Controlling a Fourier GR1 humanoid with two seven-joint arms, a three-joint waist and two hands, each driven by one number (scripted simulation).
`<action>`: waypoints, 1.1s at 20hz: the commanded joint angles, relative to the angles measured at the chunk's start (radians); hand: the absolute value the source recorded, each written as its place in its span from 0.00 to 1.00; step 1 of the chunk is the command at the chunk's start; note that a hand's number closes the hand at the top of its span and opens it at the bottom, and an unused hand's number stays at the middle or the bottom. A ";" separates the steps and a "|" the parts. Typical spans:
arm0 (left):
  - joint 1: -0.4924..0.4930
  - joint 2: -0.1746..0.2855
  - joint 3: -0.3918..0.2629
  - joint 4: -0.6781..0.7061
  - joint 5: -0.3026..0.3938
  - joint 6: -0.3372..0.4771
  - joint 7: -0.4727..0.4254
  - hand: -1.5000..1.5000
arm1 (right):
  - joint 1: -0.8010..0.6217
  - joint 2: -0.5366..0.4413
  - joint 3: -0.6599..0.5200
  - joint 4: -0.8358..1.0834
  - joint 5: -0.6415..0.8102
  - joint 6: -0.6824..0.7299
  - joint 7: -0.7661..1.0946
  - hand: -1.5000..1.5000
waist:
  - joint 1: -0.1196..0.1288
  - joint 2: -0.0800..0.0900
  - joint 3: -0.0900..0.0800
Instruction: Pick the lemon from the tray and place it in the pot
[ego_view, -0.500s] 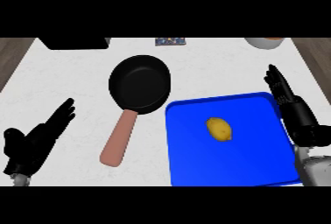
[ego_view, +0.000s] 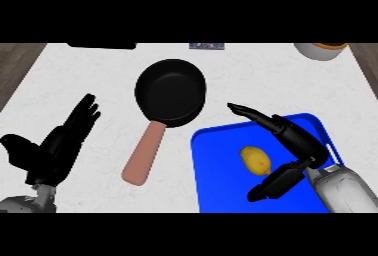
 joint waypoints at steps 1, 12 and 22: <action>-0.035 -0.069 0.005 -0.015 -0.002 0.082 0.028 0.50 | -0.025 -0.058 -0.058 0.079 0.008 0.104 -0.341 0.00 | -0.029 0.011 0.005; -0.057 -0.147 -0.036 0.021 -0.070 0.133 0.026 0.50 | -0.186 -0.424 -0.151 0.172 0.168 0.249 -0.576 0.00 | -0.047 0.003 -0.001; -0.111 -0.116 0.020 -0.019 -0.062 0.119 0.126 0.50 | -0.240 -0.510 -0.001 -0.009 0.325 0.271 -0.314 0.00 | -0.049 -0.002 -0.002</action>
